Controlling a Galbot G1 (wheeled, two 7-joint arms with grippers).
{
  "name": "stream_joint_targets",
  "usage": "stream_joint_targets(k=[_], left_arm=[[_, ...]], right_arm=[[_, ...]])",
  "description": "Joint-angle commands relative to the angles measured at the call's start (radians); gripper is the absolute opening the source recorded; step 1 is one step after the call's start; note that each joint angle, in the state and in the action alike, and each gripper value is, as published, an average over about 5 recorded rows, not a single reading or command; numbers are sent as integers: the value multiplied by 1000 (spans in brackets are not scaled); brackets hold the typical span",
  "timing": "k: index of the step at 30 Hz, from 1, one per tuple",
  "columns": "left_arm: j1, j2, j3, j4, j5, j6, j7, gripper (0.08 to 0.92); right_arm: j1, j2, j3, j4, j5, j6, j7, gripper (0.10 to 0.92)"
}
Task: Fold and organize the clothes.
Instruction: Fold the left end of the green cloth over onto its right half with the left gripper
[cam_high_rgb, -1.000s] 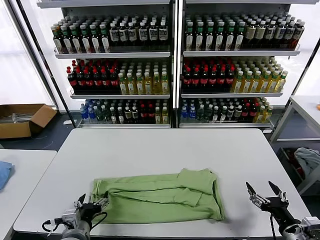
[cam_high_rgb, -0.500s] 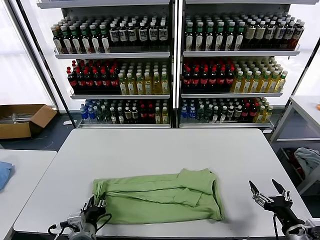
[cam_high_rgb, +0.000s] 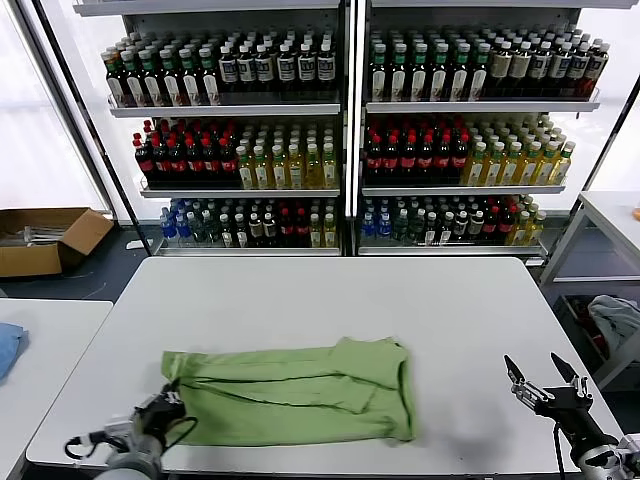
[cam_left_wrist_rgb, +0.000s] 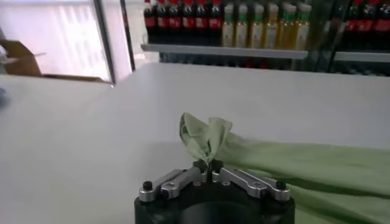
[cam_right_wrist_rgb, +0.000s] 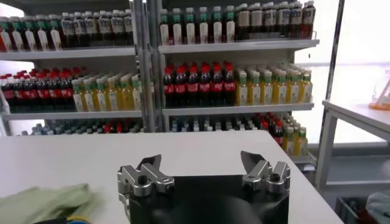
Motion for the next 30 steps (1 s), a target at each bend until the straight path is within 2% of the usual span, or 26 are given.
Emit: stream_joint_targets(k=[1, 6, 10, 14, 17, 24, 30], left_arm=[[0, 327, -448, 144, -115, 6, 287, 97], [-9, 430, -496, 195, -84, 32, 409, 97], [-53, 435, -438, 103, -133, 89, 386, 97], [-92, 386, -335, -34, -197, 106, 316, 97], [-110, 331, -247, -93, -235, 106, 277, 97], [-117, 238, -96, -148, -335, 105, 204, 101], [-180, 140, 18, -147, -362, 106, 146, 102]], right_arm=[[4, 1, -6, 1, 3, 1, 1, 823], [5, 1, -13, 9, 9, 1, 4, 823], [-2, -2, -19, 12, 16, 3, 5, 823], [-1, -4, -31, 20, 15, 0, 5, 823], [2, -6, -35, 24, 14, -3, 4, 823], [-4, -5, -34, 17, 5, -6, 3, 823], [-14, 10, -40, 22, -16, -12, 3, 823]])
